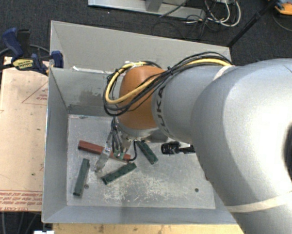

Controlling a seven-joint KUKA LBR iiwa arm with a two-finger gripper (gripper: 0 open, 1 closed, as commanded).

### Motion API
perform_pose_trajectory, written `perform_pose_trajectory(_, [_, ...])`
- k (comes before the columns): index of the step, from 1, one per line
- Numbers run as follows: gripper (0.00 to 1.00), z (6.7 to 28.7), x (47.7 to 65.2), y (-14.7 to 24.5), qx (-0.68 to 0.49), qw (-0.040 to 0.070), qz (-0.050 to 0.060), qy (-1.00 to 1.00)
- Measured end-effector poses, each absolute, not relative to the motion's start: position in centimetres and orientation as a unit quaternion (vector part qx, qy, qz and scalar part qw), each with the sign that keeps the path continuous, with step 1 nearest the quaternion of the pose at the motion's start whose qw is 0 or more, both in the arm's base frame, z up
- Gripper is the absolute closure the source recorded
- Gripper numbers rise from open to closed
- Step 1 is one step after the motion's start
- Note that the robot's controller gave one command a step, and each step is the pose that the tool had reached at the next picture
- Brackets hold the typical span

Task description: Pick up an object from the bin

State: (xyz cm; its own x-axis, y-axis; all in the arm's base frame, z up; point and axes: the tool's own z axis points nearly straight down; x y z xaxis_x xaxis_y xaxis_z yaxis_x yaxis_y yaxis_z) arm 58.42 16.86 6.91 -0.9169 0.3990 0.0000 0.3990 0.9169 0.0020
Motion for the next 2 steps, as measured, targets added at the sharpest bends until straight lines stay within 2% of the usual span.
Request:
perform_pose_trajectory(1, [0.0, 6.9, 58.46, 16.9, 0.203, 0.001, 0.001, 0.979])
perform_pose_trajectory(2, [1.0, 6.98, 58.5, 16.9, 0.204, 0.001, 0.001, 0.979])
